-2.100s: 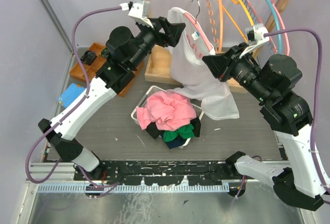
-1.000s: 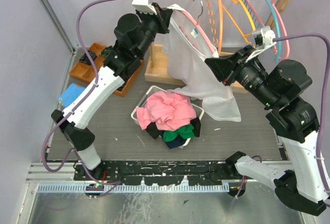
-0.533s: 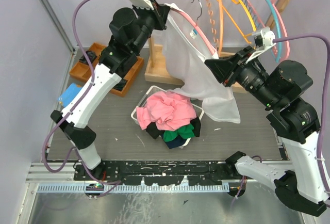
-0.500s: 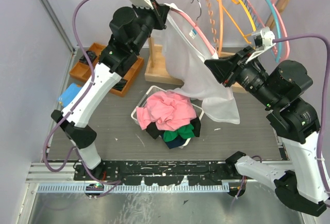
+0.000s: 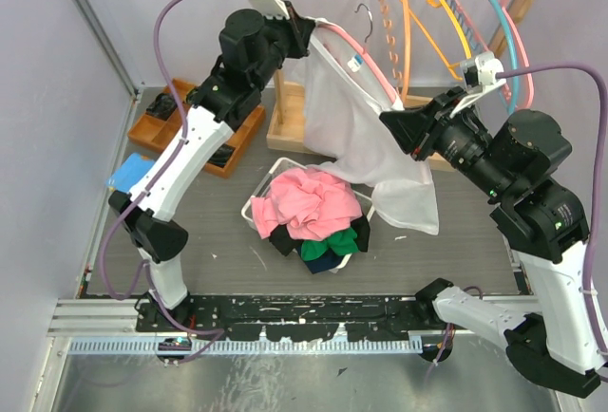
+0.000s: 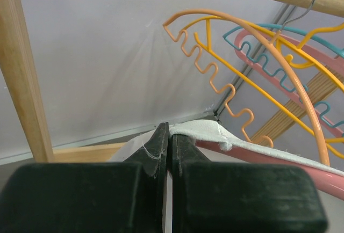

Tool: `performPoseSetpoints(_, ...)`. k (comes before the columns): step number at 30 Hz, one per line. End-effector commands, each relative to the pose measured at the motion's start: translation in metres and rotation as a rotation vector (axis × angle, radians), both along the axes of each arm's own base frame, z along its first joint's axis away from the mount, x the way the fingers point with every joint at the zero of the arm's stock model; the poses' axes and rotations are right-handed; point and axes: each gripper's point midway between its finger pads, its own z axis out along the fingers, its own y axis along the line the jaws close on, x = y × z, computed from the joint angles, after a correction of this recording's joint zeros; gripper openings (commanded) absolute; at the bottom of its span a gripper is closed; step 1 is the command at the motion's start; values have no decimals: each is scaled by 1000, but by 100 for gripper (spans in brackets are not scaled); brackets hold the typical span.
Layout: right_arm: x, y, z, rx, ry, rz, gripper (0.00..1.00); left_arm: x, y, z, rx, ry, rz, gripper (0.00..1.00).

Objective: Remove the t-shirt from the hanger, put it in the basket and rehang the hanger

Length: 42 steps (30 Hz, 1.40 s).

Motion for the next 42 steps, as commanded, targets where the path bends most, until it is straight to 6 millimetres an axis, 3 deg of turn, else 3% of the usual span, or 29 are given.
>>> performPoseSetpoints(1, -48, -31, 87, 139, -299, -7, 1, 40, 38, -28, 28, 67, 138, 0)
performPoseSetpoints(6, -49, -38, 88, 129, -293, -37, 1, 46, 40, -29, 12, 79, 130, 0)
performPoseSetpoints(10, -43, -35, 84, 124, -277, -43, 1, 31, 26, -5, -46, 20, 21, 0)
performPoseSetpoints(15, -21, -24, 72, 92, -234, -53, 1, -9, 3, 51, -113, -109, -173, 0)
performPoseSetpoints(23, 19, -14, 61, 92, -212, -121, 1, -80, -28, 90, -90, -162, -338, 0)
performPoseSetpoints(32, 45, -2, 53, 110, -192, -138, 1, -126, -40, 100, -77, -170, -418, 0)
performPoseSetpoints(40, 49, 2, 48, 124, -180, -133, 1, -142, -54, 90, -58, -128, -482, 0)
performPoseSetpoints(41, 49, 1, 49, 126, -182, -137, 1, -143, -55, 86, -51, -115, -484, 3)
performPoseSetpoints(42, 49, 1, 48, 125, -182, -139, 1, -143, -55, 82, -45, -106, -485, 14)
